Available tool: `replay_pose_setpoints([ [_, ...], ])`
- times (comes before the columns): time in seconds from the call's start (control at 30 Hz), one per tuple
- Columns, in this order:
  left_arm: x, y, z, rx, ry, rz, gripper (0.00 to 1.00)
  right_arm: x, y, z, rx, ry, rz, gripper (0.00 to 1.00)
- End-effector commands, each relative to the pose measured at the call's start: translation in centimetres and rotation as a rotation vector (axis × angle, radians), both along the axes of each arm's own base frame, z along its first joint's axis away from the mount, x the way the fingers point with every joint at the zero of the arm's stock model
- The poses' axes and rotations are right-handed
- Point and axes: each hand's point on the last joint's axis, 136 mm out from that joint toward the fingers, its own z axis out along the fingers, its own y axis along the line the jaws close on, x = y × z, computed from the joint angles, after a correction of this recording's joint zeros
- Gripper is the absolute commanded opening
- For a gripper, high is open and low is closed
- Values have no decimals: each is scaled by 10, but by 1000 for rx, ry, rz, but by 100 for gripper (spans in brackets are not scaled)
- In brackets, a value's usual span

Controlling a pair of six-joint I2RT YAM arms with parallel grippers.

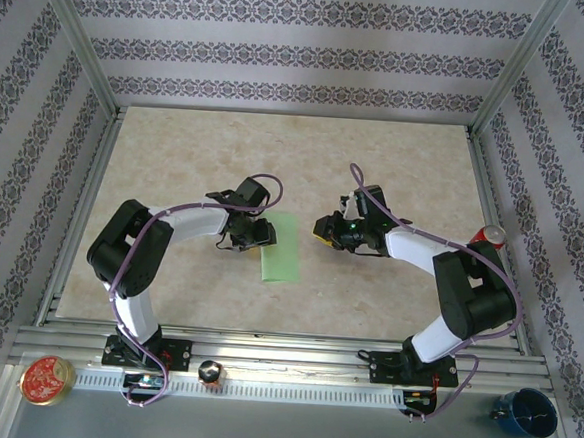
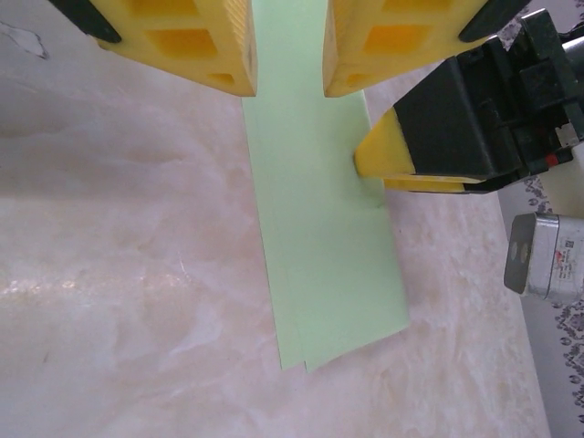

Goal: Fold a paper plane with a square sheet of paper (pick it up from the middle)
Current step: First fold the square sheet of paper in half at the center of the table.

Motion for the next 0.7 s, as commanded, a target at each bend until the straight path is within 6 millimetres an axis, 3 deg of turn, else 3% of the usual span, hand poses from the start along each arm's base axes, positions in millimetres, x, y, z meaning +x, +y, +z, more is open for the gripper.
replay_pose_setpoints([
  [0.0,-4,14,-7,77,34,-6,42,-2,2,-1,6,3,8,27],
  [0.67,-4,-7,-14,26,77,-140,50,-3,12,-6,7,20,32,27],
])
